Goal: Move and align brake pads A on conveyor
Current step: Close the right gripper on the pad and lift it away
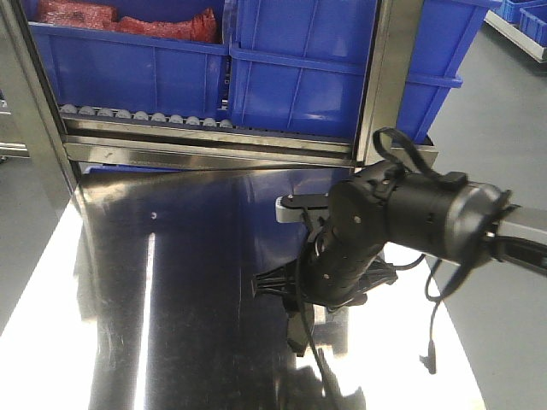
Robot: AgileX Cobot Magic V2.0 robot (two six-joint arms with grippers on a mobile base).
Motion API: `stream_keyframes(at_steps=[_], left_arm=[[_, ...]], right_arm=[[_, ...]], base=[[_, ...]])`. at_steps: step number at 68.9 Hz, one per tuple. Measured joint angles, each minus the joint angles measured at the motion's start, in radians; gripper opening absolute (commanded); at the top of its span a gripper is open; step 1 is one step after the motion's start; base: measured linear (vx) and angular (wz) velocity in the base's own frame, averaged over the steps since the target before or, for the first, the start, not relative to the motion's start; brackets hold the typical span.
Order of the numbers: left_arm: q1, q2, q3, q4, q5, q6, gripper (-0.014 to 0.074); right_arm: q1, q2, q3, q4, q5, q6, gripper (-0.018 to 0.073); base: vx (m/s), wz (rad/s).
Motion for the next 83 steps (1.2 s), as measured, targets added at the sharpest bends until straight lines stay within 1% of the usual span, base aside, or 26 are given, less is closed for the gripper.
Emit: stream_keyframes(at_steps=[13, 23, 38, 50, 72, 78, 83], left_arm=[[0.0, 0.0, 0.0, 0.0, 0.0, 0.0, -0.0006], [0.0, 0.0, 0.0, 0.0, 0.0, 0.0, -0.0006], [0.0, 0.0, 0.0, 0.0, 0.0, 0.0, -0.0006], [0.0, 0.0, 0.0, 0.0, 0.0, 0.0, -0.0006], [0.0, 0.0, 0.0, 0.0, 0.0, 0.0, -0.0006], [0.0, 0.0, 0.0, 0.0, 0.0, 0.0, -0.0006], [0.0, 0.0, 0.0, 0.0, 0.0, 0.0, -0.0006]], right_arm=[[0.0, 0.074, -0.058, 0.004, 0.024, 0.061, 0.0414], [0.0, 0.114, -0.09, 0.007, 0.024, 0.087, 0.0442], [-0.004, 0.16, -0.111, 0.015, 0.024, 0.099, 0.046], [-0.032, 0.183, -0.111, 0.035, 0.028, 0.102, 0.046], [-0.035, 0.214, -0.116, 0.035, 0.013, 0.101, 0.0454], [-0.035, 0.224, -0.13, 0.031, 0.025, 0.101, 0.0433], [-0.035, 0.236, -0.151, 0.026, 0.039, 0.101, 0.0393]], base=[[0.0, 0.0], [0.0, 0.0], [0.0, 0.0], [0.0, 0.0], [0.0, 0.0], [0.0, 0.0], [0.0, 0.0]])
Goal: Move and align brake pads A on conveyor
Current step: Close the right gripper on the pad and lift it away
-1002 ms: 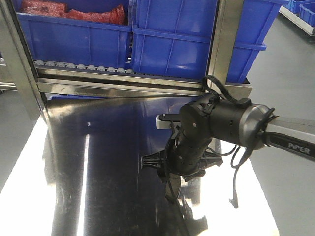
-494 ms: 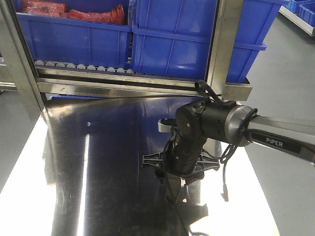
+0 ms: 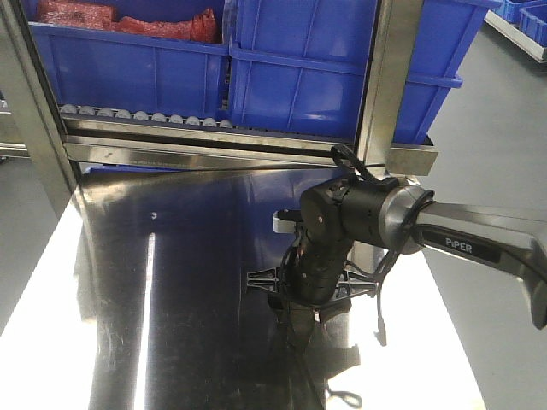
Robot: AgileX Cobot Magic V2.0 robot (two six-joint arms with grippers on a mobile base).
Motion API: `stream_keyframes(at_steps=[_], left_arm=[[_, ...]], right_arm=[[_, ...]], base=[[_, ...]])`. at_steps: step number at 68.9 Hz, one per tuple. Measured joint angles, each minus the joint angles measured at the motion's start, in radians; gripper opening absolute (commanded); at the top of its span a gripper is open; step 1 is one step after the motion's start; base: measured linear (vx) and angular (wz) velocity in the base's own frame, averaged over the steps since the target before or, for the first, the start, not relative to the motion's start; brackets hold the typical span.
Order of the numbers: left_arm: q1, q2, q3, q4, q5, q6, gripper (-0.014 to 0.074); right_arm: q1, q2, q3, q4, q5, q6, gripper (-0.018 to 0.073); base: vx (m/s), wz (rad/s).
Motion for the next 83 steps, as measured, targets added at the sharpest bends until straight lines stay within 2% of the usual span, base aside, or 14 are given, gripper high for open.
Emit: stream_keyframes(at_steps=[26, 41, 60, 83], left_arm=[[0.0, 0.0, 0.0, 0.0, 0.001, 0.0, -0.0006], [0.0, 0.0, 0.0, 0.0, 0.001, 0.0, -0.0006], [0.0, 0.0, 0.0, 0.0, 0.005, 0.0, -0.0006], [0.0, 0.0, 0.0, 0.0, 0.006, 0.0, -0.0006]], right_arm=[[0.0, 0.015, -0.034, -0.049, 0.023, 0.005, -0.0019], [0.0, -0.037, -0.032, -0.104, 0.048, -0.001, -0.0011], [0.0, -0.254, -0.028, -0.271, 0.114, -0.051, -0.0007], [-0.001, -0.493, -0.027, -0.366, 0.132, -0.065, -0.0004]], base=[[0.0, 0.0], [0.0, 0.0], [0.0, 0.0], [0.0, 0.0]])
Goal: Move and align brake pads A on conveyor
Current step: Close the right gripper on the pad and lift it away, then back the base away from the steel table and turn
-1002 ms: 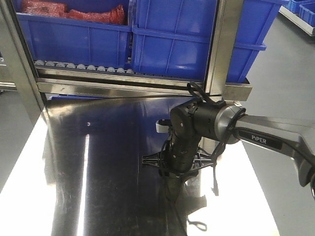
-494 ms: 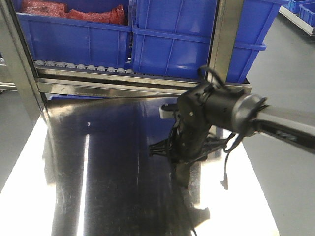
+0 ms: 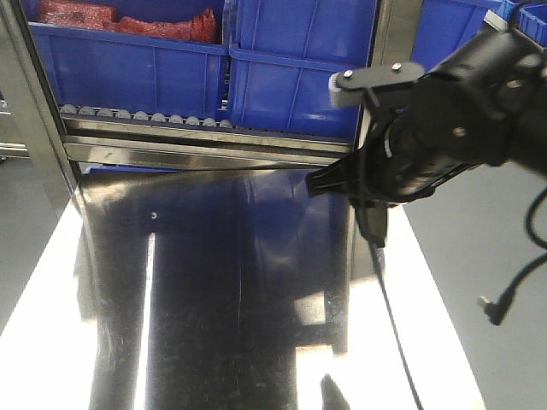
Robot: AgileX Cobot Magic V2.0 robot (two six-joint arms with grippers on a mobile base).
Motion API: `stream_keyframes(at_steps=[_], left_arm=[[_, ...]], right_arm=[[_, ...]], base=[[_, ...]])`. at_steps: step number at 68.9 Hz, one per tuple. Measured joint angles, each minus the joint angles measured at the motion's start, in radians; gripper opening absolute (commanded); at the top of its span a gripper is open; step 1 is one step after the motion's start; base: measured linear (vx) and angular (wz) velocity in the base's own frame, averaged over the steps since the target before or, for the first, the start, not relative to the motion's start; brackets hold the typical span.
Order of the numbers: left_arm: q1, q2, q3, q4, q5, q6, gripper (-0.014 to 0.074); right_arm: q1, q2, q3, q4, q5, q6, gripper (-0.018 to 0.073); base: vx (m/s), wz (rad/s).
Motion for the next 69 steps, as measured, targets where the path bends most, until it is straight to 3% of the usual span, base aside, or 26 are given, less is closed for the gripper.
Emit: stream_keyframes(at_steps=[12, 42, 69], left_arm=[[0.0, 0.0, 0.0, 0.0, 0.0, 0.0, -0.0006], [0.0, 0.0, 0.0, 0.0, 0.0, 0.0, -0.0006], [0.0, 0.0, 0.0, 0.0, 0.0, 0.0, -0.0006]], right_arm=[[-0.015, -0.127, 0.099, -0.007, -0.025, -0.028, -0.0004], [-0.203, -0.581, 0.533, -0.006, -0.161, -0.09, -0.0004], [-0.207, -0.915, 0.681, -0.002, -0.177, -0.117, -0.0004]], base=[[0.0, 0.0], [0.0, 0.0], [0.0, 0.0]])
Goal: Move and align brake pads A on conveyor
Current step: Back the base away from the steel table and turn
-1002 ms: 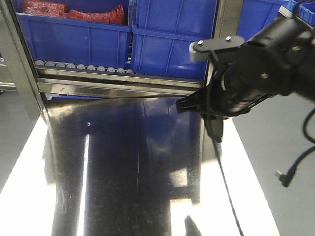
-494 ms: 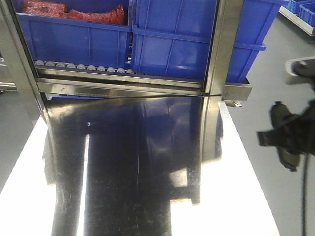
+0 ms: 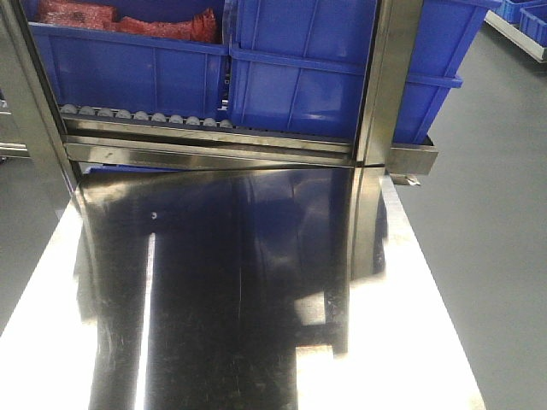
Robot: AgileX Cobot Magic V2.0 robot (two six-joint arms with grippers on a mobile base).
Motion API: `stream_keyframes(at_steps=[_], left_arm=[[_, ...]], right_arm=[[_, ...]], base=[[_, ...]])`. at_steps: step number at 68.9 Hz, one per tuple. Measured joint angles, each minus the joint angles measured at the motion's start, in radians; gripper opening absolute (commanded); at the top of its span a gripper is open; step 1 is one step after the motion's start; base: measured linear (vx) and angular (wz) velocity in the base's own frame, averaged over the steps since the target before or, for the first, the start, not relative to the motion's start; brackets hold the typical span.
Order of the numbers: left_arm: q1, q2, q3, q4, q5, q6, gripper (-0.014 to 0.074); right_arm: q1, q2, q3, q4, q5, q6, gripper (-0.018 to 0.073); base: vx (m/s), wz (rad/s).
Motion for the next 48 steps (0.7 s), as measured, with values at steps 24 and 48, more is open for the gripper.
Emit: stream_keyframes(at_steps=[24, 48], left_arm=[[0.0, 0.0, 0.0, 0.0, 0.001, 0.0, -0.0006], [0.0, 0.0, 0.0, 0.0, 0.001, 0.0, -0.0006]], right_arm=[[0.0, -0.22, 0.105, 0.018, -0.05, -0.002, -0.0004], [0.0, -0.232, 0.118, 0.012, -0.069, -0.002, -0.0004]], base=[[0.0, 0.0], [0.0, 0.0]])
